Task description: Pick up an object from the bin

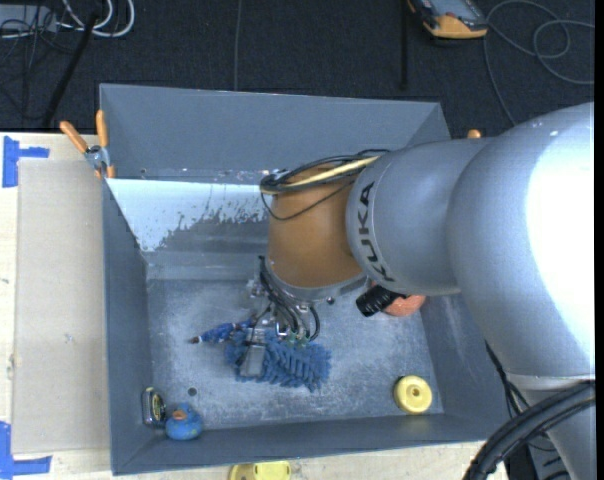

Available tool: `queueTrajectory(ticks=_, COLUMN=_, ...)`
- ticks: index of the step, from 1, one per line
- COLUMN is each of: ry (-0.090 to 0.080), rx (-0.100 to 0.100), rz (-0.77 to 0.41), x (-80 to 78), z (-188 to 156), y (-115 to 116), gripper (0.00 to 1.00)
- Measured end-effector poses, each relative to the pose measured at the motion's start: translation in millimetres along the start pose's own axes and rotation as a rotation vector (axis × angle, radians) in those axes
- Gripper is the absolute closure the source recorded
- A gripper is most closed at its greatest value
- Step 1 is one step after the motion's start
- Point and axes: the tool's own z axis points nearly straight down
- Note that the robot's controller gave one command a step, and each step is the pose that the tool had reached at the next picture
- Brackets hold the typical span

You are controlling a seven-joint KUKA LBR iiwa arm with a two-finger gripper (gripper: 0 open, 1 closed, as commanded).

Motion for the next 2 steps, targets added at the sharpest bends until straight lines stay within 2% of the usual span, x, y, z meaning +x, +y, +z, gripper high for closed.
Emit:
queueTrajectory(ticks=1, ry=0.001, rx=-0.003, rz=-0.108, x=-9.3, z=11.3, y=-3.7, gripper=1.00)
queueTrajectory(ticks=2, ry=0.001, rx=-0.003, rz=-0.108, x=-9.3, z=11.3, y=-3.7, gripper=1.00)
